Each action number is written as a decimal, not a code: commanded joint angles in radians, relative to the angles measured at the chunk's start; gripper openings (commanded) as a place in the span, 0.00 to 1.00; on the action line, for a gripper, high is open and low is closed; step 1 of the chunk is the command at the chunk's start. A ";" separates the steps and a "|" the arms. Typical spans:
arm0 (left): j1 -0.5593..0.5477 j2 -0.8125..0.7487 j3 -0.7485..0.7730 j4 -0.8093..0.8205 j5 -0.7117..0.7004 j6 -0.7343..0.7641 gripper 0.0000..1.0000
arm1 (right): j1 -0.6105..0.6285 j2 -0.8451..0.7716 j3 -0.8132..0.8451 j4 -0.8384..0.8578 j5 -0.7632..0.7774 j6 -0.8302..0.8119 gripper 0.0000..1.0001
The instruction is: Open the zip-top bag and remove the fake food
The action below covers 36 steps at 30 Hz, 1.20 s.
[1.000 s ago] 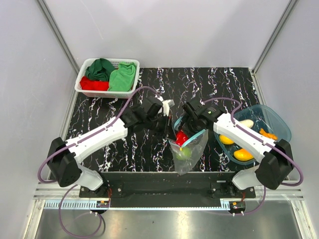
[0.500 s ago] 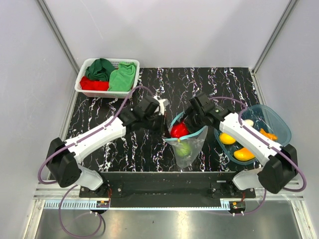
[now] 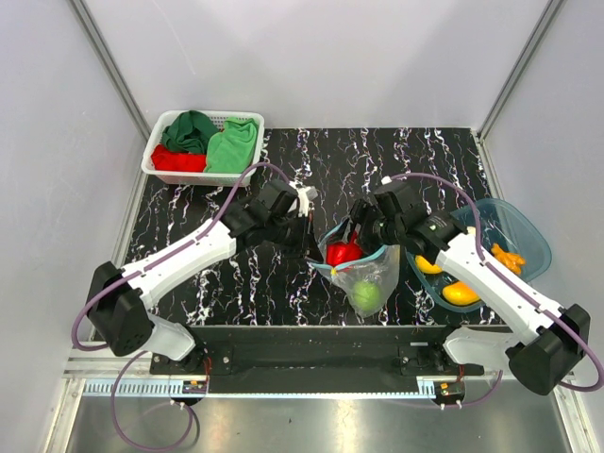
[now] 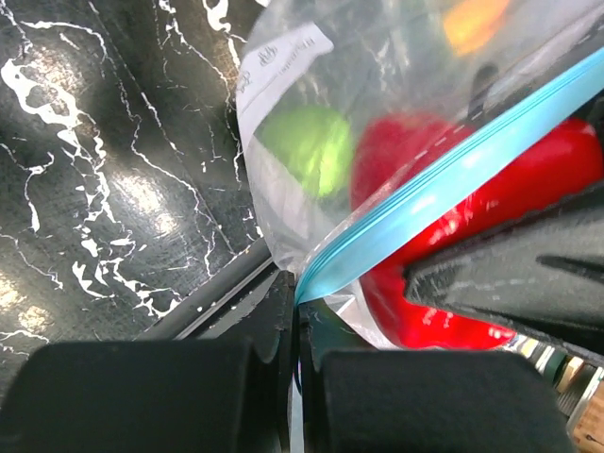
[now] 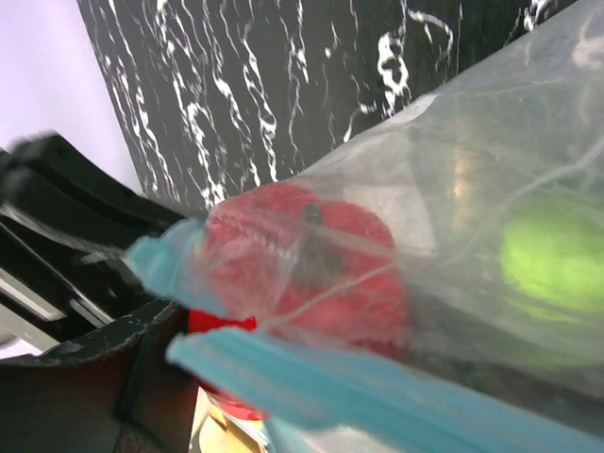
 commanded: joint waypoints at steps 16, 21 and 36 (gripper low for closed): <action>0.071 -0.096 0.014 0.009 0.037 -0.015 0.00 | -0.013 -0.104 -0.094 0.612 -0.120 -0.014 0.12; 0.109 -0.110 0.112 -0.076 -0.014 0.089 0.00 | -0.011 -0.096 -0.175 0.704 -0.428 -0.021 0.12; 0.106 -0.142 0.020 -0.074 -0.009 0.009 0.00 | -0.014 0.014 0.078 0.734 -0.111 0.022 0.11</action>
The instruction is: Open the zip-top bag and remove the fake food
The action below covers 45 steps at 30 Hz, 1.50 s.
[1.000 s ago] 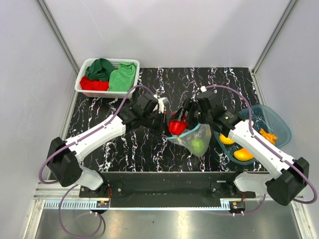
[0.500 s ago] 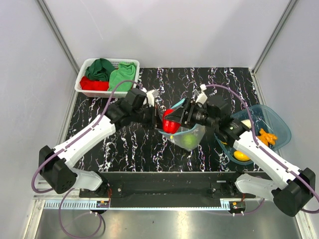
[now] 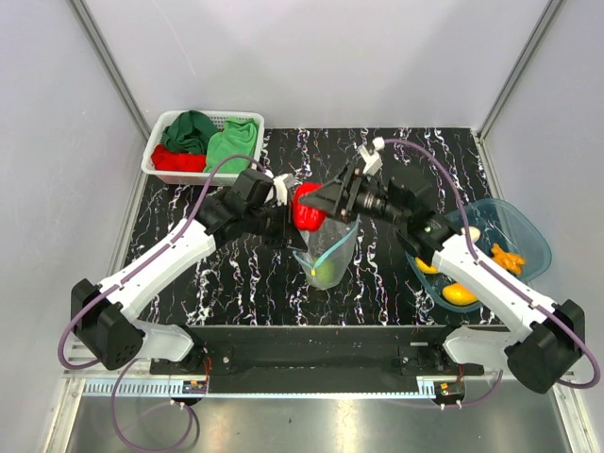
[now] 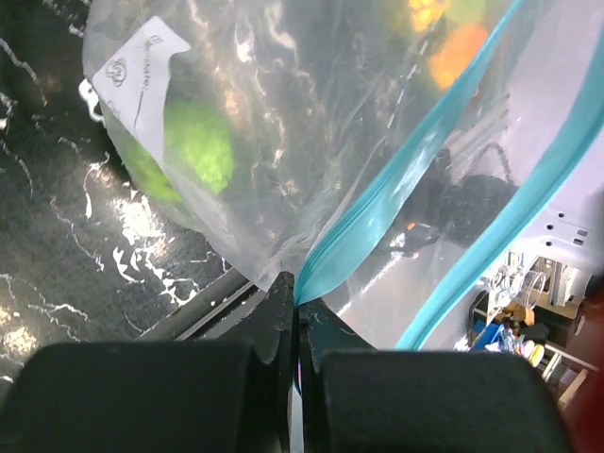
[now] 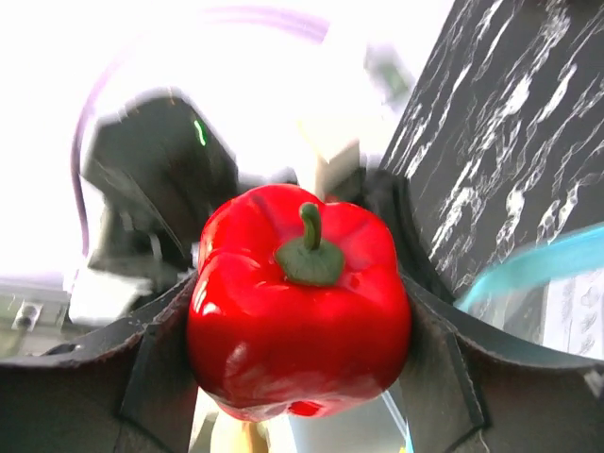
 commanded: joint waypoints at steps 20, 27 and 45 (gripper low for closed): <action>-0.001 -0.013 0.069 0.006 -0.011 -0.006 0.00 | -0.377 -0.150 0.222 -1.413 0.987 -0.227 0.22; -0.001 -0.007 0.080 0.003 0.009 -0.006 0.00 | -0.683 -0.067 0.070 -1.353 0.801 -0.331 0.25; -0.001 -0.011 0.083 0.016 0.001 -0.026 0.00 | -0.684 -0.108 0.223 -1.296 0.498 -0.524 1.00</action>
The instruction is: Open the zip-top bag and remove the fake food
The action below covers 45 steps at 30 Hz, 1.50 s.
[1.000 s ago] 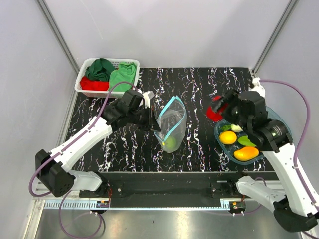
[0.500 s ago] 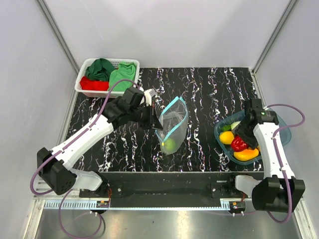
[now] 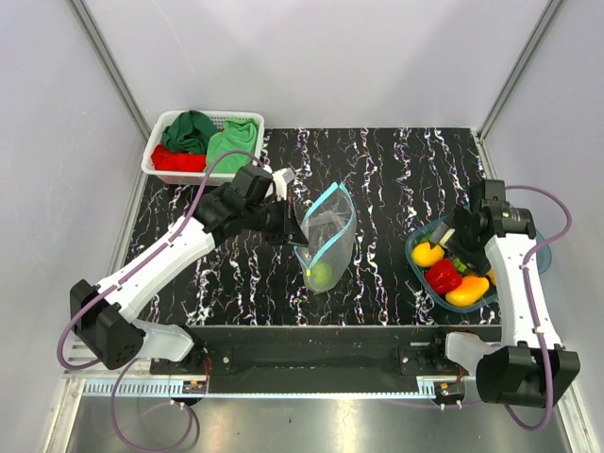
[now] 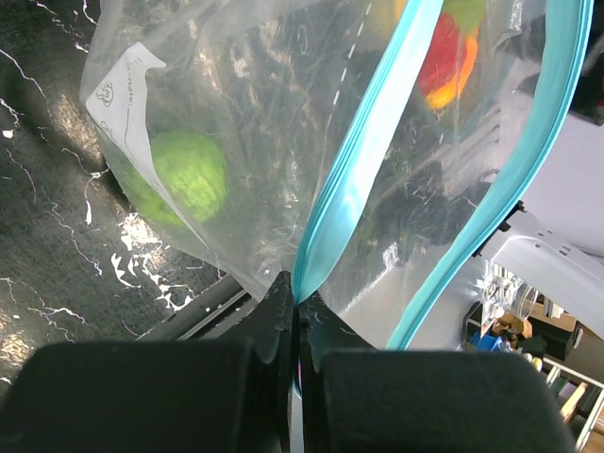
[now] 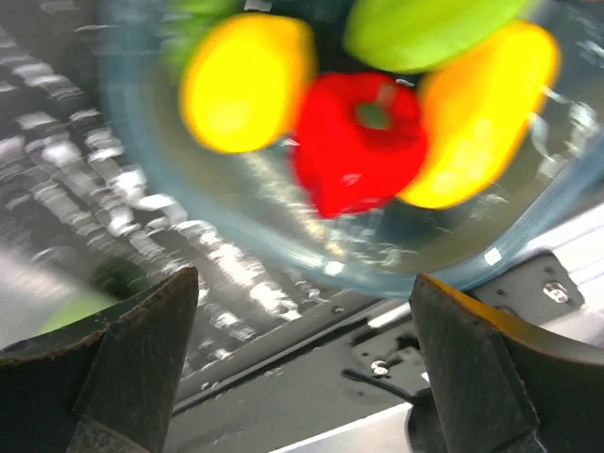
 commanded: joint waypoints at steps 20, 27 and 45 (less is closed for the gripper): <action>-0.034 0.013 0.095 0.037 -0.137 -0.114 0.00 | 0.748 0.385 0.803 0.013 -0.162 0.378 0.42; -0.109 0.015 0.104 0.039 -0.307 -0.200 0.00 | 0.767 0.405 0.569 0.134 -0.233 0.504 0.15; -0.254 0.047 0.136 0.125 -0.419 -0.176 0.00 | 0.757 0.465 0.473 0.222 -0.263 0.637 0.15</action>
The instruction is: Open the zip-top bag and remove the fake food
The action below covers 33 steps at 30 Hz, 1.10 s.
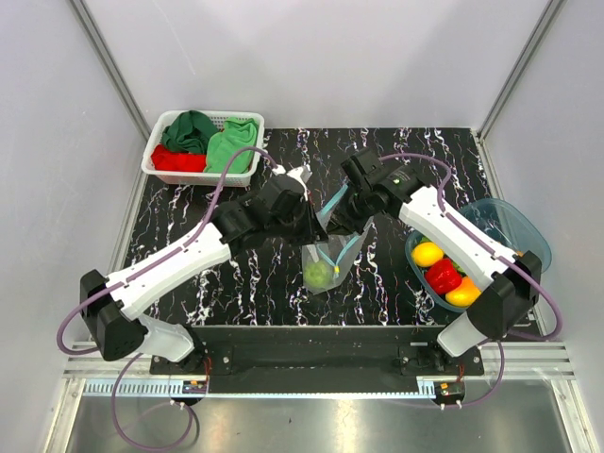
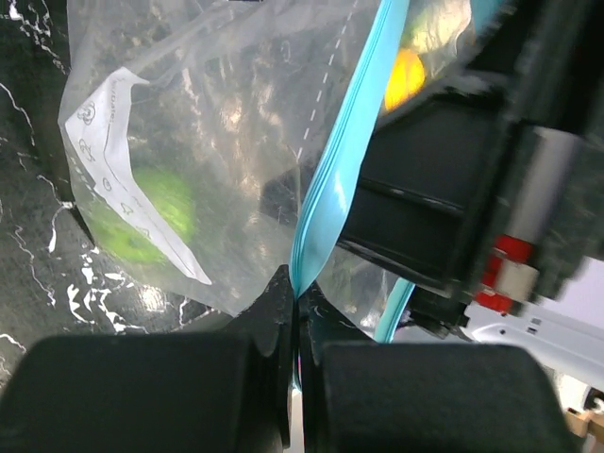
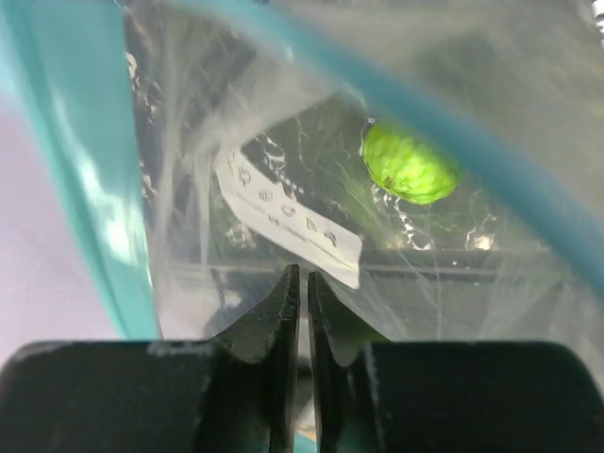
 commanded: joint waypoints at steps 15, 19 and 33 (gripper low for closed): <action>-0.072 -0.063 -0.022 0.206 -0.082 0.012 0.00 | -0.004 -0.085 -0.286 0.199 0.026 0.124 0.15; -0.031 -0.057 -0.062 0.278 0.025 -0.030 0.00 | -0.006 -0.111 -0.347 0.226 0.028 -0.039 0.17; 0.015 0.100 -0.065 0.503 0.296 -0.090 0.00 | -0.004 -0.151 -0.361 0.120 0.140 -0.366 0.47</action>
